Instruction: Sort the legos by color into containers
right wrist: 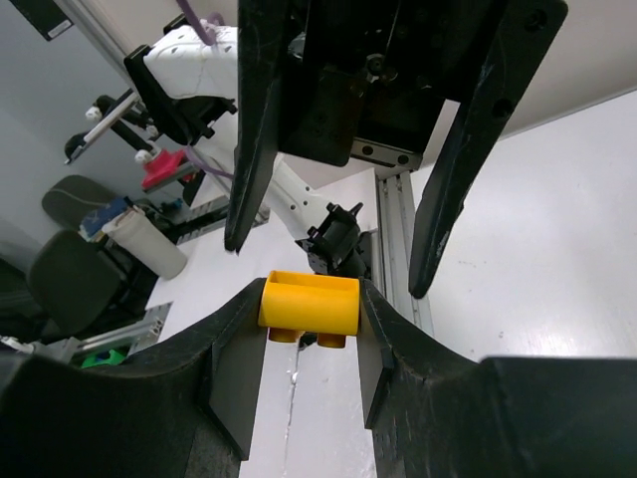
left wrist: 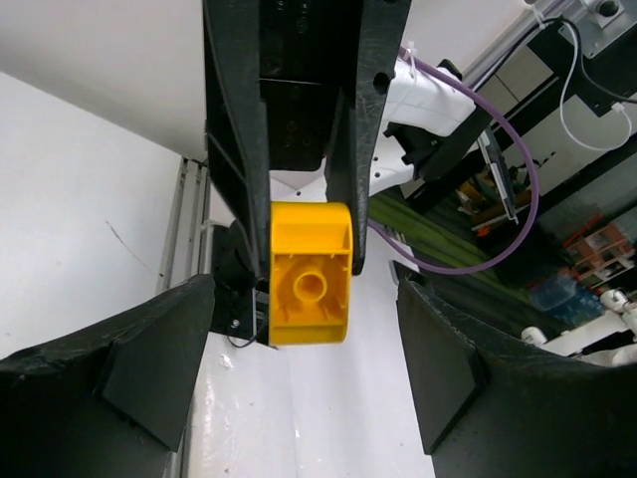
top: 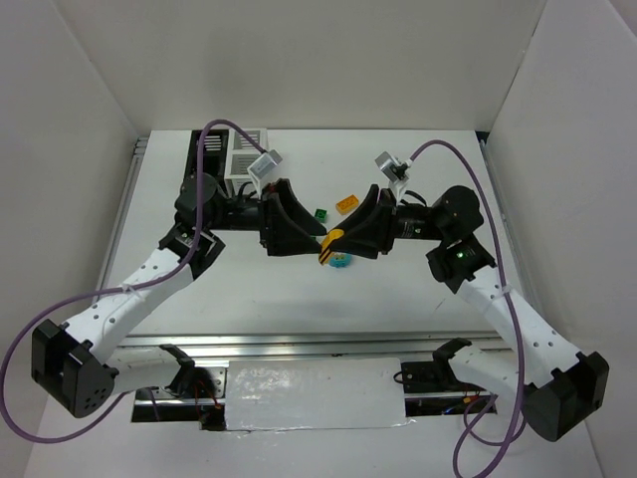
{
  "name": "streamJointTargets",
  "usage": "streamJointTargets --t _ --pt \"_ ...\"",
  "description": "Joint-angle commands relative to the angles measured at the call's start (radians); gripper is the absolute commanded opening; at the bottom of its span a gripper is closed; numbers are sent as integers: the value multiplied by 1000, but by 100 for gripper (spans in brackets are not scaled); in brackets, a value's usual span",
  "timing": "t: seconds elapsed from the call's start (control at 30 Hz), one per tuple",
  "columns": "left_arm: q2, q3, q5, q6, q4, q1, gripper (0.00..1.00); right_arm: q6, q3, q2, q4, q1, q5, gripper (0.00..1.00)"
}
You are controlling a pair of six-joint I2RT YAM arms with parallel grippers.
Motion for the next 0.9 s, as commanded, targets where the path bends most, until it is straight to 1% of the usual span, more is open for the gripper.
streamJointTargets --t 0.0,0.07,0.13,0.27,0.3,0.37,0.4,0.43,0.47,0.5,0.57,0.6,0.63,0.67,0.7,0.73,0.77,0.83,0.87 --pt "11 47 -33 109 -95 -21 86 39 47 20 95 -6 -20 5" --pt "19 66 -54 161 -159 -27 85 21 53 35 75 -6 -11 5" --pt "25 63 -53 154 -150 -30 83 4 59 40 69 -6 -5 5" --pt "30 58 -44 146 -135 -35 79 -48 77 53 5 -6 34 5" --pt "33 57 -41 143 -127 -36 77 -51 79 56 6 -9 32 5" --pt "34 52 -30 134 -112 -38 69 -50 79 59 9 -10 41 5" --pt "36 51 -30 134 -110 -40 65 -48 78 61 11 -12 44 5" --pt "33 49 -28 136 -111 -40 56 -48 81 66 9 -16 44 5" --pt "33 47 -28 136 -108 -41 53 -50 82 66 8 -16 41 5" --pt "31 47 -27 136 -107 -41 38 -50 84 67 8 -18 40 5" --pt "30 49 -22 137 -101 -40 28 -48 82 69 11 -18 41 7" --pt "30 50 -21 137 -99 -41 11 -45 79 70 12 -18 41 9" --pt "26 54 -34 145 -107 -41 3 -42 76 70 15 -18 43 33" --pt "23 57 -48 152 -122 -41 0 -41 70 67 17 -21 49 61" --pt "22 63 -61 184 -143 -41 0 -35 65 64 16 -24 64 95" --pt "19 78 -82 204 -171 -38 0 -30 59 50 -1 -36 119 100" --pt "14 92 -141 226 -249 -35 0 -25 50 40 -15 -50 153 100" --pt "17 122 -203 283 -311 -7 0 -16 41 5 -58 -85 217 100" --pt "26 132 -266 290 -358 14 0 14 24 -12 -78 -131 316 100"
